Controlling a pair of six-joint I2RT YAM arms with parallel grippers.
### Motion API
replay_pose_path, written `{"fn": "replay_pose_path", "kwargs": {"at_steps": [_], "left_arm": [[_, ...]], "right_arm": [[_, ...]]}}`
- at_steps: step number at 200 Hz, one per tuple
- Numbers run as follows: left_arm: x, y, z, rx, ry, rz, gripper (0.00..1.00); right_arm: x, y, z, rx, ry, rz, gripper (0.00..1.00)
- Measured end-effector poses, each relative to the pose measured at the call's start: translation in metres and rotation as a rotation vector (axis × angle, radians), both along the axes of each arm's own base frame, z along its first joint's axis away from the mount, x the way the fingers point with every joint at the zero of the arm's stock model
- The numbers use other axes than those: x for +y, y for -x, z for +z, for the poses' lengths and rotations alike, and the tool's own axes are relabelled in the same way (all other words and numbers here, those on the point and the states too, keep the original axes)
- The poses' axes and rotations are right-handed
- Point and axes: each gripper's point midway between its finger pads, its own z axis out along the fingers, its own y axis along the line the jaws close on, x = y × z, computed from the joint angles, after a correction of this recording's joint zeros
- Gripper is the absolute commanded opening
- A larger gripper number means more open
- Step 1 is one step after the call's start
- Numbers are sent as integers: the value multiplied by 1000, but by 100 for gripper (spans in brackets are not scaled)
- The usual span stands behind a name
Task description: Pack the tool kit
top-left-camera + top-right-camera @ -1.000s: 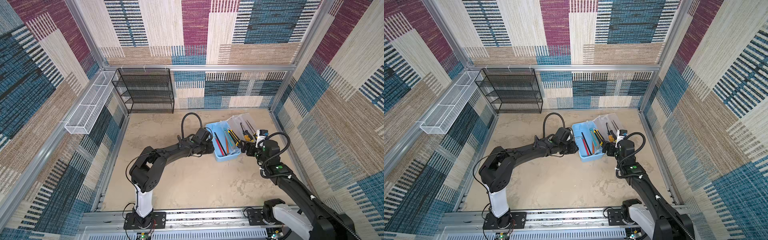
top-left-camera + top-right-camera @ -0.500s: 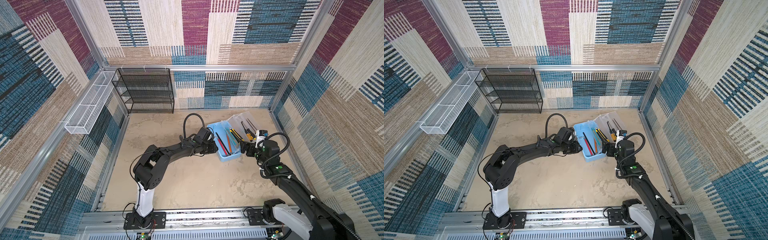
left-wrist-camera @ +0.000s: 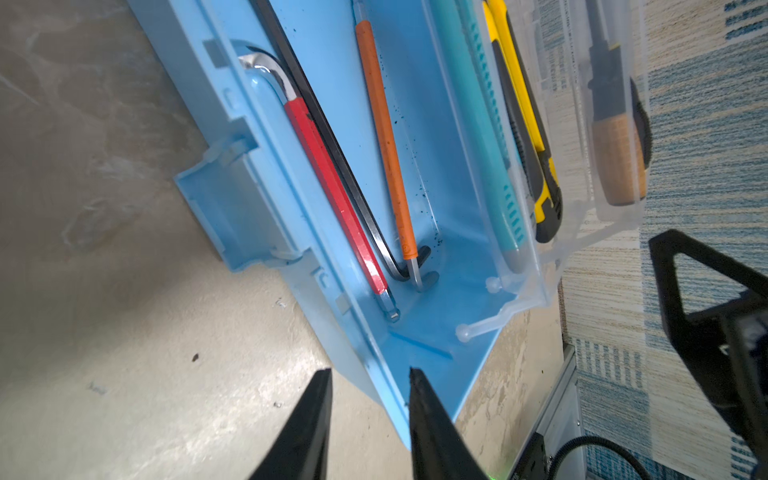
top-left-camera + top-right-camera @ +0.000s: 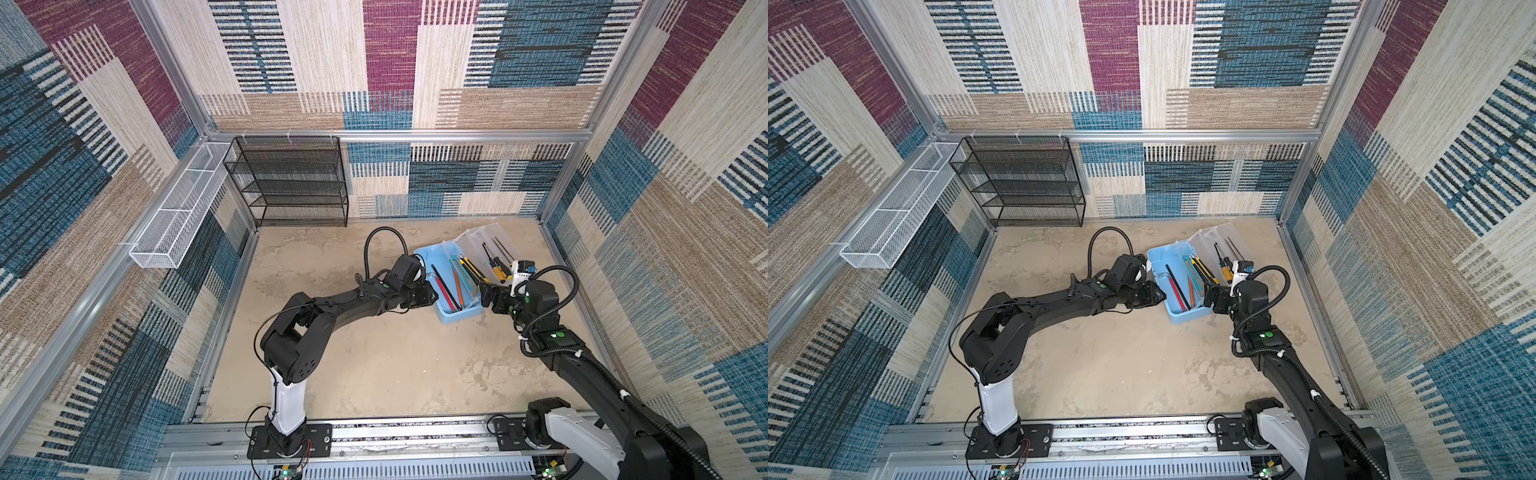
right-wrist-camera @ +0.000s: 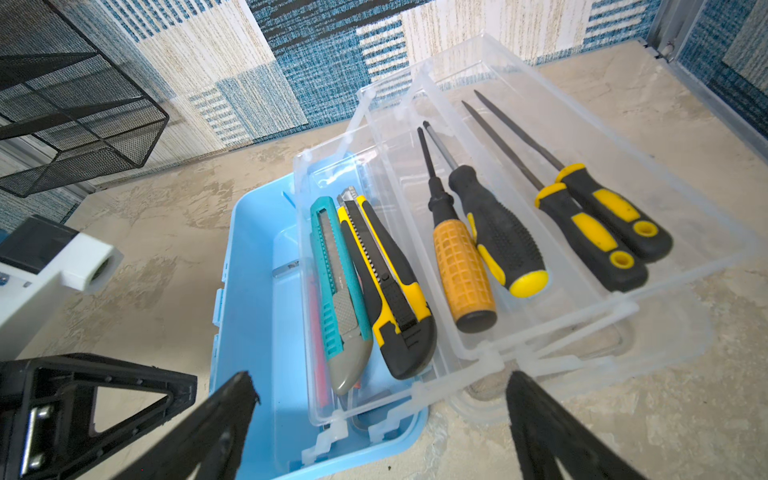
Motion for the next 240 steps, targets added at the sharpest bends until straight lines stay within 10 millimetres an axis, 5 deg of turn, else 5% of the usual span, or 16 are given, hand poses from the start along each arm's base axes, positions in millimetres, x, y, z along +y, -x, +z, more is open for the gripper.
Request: {"fn": "replay_pose_path", "kwargs": {"at_steps": [39,95,240], "left_arm": [[-11,-3,-17,39,-1,-18,35],[-13,-5,-16,57,-27,-14,23],[33,0,-16,91,-89,49,15]], "right_arm": [[0,0,0,0,0,0,96],[0,0,0,0,0,-1,96],[-18,-8,-7,21,18,-59,96]]}}
